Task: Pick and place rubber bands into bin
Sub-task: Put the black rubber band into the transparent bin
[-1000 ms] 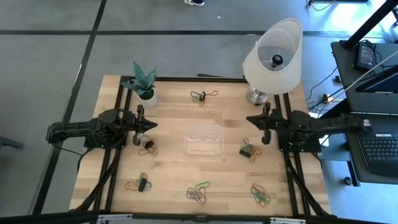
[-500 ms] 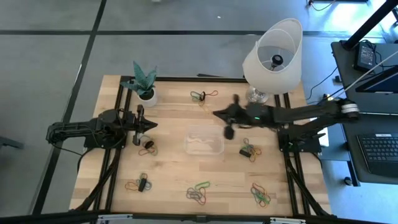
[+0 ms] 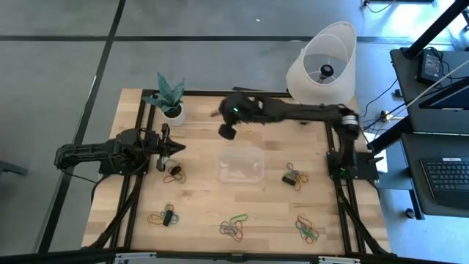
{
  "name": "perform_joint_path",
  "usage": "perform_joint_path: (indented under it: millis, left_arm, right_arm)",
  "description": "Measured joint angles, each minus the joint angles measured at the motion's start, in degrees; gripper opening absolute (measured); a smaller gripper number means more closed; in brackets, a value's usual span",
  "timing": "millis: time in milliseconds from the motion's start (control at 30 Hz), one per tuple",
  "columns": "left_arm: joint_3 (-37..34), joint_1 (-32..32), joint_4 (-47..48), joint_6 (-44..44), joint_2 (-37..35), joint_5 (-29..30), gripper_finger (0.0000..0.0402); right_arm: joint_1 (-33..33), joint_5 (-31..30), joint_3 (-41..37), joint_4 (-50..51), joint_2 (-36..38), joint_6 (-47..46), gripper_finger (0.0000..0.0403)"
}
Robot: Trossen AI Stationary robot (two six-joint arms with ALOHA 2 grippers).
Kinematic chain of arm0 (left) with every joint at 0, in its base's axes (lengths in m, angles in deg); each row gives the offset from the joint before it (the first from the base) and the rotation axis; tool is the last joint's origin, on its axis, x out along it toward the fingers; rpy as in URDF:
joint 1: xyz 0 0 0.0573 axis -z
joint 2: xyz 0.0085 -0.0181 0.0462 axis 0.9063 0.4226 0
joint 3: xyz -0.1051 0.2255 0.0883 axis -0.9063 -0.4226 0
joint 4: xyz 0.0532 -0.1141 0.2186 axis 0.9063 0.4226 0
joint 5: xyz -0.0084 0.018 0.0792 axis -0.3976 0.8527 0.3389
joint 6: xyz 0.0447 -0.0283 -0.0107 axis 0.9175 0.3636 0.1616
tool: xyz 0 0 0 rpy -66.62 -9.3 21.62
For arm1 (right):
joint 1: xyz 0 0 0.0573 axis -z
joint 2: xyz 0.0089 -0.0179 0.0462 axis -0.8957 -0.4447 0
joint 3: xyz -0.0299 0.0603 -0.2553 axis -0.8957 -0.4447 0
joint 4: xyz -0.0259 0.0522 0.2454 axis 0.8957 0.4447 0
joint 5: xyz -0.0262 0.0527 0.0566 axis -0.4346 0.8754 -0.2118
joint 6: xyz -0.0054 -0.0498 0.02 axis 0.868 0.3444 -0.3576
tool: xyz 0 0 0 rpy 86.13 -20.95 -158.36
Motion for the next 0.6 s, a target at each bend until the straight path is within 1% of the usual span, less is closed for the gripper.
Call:
perform_joint_path:
  millis: [133, 233, 333, 400, 600]
  left_arm:
    - [0.0, 0.0, 0.0, 0.0, 0.0, 0.0, 0.0006]
    - [0.0, 0.0, 0.0, 0.0, 0.0, 0.0, 0.0006]
    - [0.0, 0.0, 0.0, 0.0, 0.0, 0.0, 0.0006]
    - [0.0, 0.0, 0.0, 0.0, 0.0, 0.0, 0.0006]
    - [0.0, 0.0, 0.0, 0.0, 0.0, 0.0, 0.0006]
  right_arm:
    - [3.4, 0.0, 8.9, 12.2, -6.9, -4.6, 0.0011]
    - [5.8, 0.0, 12.4, 17.9, -11.1, -7.4, 0.0011]
    - [7.7, 0.1, 13.1, 20.0, -13.9, -9.4, 0.0017]
    - [8.8, 0.8, 13.1, 21.2, -15.4, -10.7, 0.0029]
    - [10.6, 4.1, 13.1, 21.5, -19.2, -11.9, 0.0092]
